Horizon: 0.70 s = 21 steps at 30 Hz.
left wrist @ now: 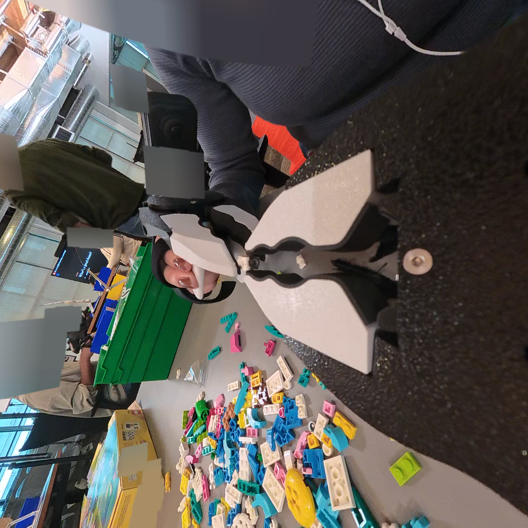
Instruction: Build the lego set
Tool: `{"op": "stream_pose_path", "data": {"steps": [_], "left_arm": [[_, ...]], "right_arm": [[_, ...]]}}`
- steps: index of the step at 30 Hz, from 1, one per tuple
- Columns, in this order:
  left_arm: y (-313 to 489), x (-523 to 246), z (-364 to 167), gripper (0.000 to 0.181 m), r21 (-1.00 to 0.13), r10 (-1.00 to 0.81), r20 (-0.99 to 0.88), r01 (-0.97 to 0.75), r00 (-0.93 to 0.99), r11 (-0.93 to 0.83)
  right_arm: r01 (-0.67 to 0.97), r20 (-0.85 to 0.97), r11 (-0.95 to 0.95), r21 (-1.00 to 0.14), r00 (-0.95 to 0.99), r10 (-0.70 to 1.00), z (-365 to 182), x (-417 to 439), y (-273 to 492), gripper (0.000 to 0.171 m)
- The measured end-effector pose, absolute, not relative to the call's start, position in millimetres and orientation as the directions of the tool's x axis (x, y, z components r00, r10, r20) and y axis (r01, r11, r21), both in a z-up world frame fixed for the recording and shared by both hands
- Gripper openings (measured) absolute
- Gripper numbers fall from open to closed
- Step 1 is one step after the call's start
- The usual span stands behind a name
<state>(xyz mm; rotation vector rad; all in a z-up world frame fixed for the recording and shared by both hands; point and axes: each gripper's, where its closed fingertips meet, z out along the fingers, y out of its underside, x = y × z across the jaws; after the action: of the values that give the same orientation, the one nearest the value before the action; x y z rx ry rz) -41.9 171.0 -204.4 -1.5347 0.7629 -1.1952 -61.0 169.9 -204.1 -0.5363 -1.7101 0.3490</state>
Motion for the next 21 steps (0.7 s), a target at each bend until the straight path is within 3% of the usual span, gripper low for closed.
{"op": "stream_pose_path", "data": {"steps": [21], "left_arm": [[157.9,-36.5,-197.8,0.010,-0.915,-0.902,0.399,0.134,0.167,-0.381]], "right_arm": [[0.037,0.774,0.786,-0.617,-0.155,0.614,-196.1,-60.7,155.9,0.031]]}}
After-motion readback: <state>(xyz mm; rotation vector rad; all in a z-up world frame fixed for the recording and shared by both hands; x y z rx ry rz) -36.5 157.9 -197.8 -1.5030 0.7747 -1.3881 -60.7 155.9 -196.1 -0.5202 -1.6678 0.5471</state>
